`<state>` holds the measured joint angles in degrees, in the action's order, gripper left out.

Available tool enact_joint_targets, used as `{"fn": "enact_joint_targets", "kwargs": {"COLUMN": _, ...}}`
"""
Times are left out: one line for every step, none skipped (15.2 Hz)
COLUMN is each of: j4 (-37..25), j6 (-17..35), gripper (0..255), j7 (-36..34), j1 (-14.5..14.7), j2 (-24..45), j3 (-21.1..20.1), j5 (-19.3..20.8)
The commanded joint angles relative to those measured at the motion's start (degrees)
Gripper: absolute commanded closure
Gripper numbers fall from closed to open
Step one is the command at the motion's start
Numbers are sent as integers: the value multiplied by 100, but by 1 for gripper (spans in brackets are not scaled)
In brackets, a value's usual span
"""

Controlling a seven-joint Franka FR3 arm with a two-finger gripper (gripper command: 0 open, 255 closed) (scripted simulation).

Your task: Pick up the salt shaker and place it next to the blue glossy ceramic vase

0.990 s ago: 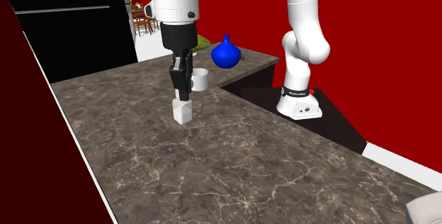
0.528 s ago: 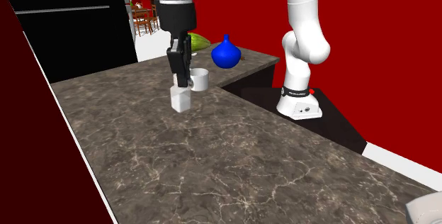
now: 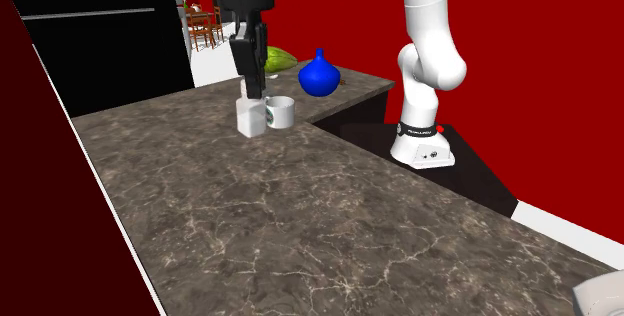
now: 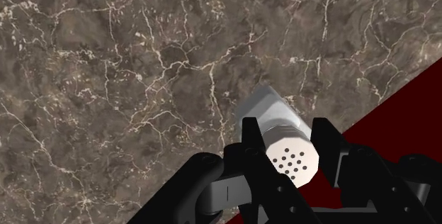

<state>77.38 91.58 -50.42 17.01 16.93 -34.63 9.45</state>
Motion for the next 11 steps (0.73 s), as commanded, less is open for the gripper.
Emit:
{"fn": "enact_joint_targets", "kwargs": {"j4": -193, "j6": -169, "gripper": 255, "j7": -16, "j1": 39, "j2": 31, "j3": -8, "j5": 18}}
{"fn": "enact_joint_targets", "kwargs": {"j4": -309, "j6": -261, "gripper": 255, "j7": -20, "j1": 62, "j2": 60, "j3": -9, "j5": 35}}
{"fn": "enact_joint_targets", "kwargs": {"j4": -430, "j6": -354, "gripper": 255, "j7": -25, "j1": 87, "j2": 91, "j3": -11, "j5": 52}}
{"fn": "enact_joint_targets", "kwargs": {"j4": -555, "j6": -448, "gripper": 255, "j7": -30, "j1": 113, "j2": 124, "j3": -12, "j5": 72}}
{"fn": "enact_joint_targets", "kwargs": {"j4": -684, "j6": -545, "gripper": 255, "j7": -35, "j1": 142, "j2": 161, "j3": -12, "j5": 94}}
{"fn": "enact_joint_targets", "kwargs": {"j4": -819, "j6": -644, "gripper": 255, "j7": -41, "j1": 174, "j2": 201, "j3": -13, "j5": 117}}
{"fn": "enact_joint_targets", "kwargs": {"j4": -958, "j6": -745, "gripper": 255, "j7": -47, "j1": 208, "j2": 244, "j3": -13, "j5": 143}}
{"fn": "enact_joint_targets", "kwargs": {"j4": -1104, "j6": -848, "gripper": 255, "j7": -53, "j1": 245, "j2": 290, "j3": -13, "j5": 170}}
{"fn": "enact_joint_targets", "kwargs": {"j4": -1195, "j6": -912, "gripper": 255, "j7": -56, "j1": 269, "j2": 320, "j3": -12, "j5": 188}}
{"fn": "enact_joint_targets", "kwargs": {"j4": -769, "j6": -764, "gripper": 255, "j7": 66, "j1": 45, "j2": 2, "j3": -16, "j5": 10}}
{"fn": "enact_joint_targets", "kwargs": {"j4": -385, "j6": -638, "gripper": 255, "j7": 200, "j1": -163, "j2": -300, "j3": -15, "j5": -162}}
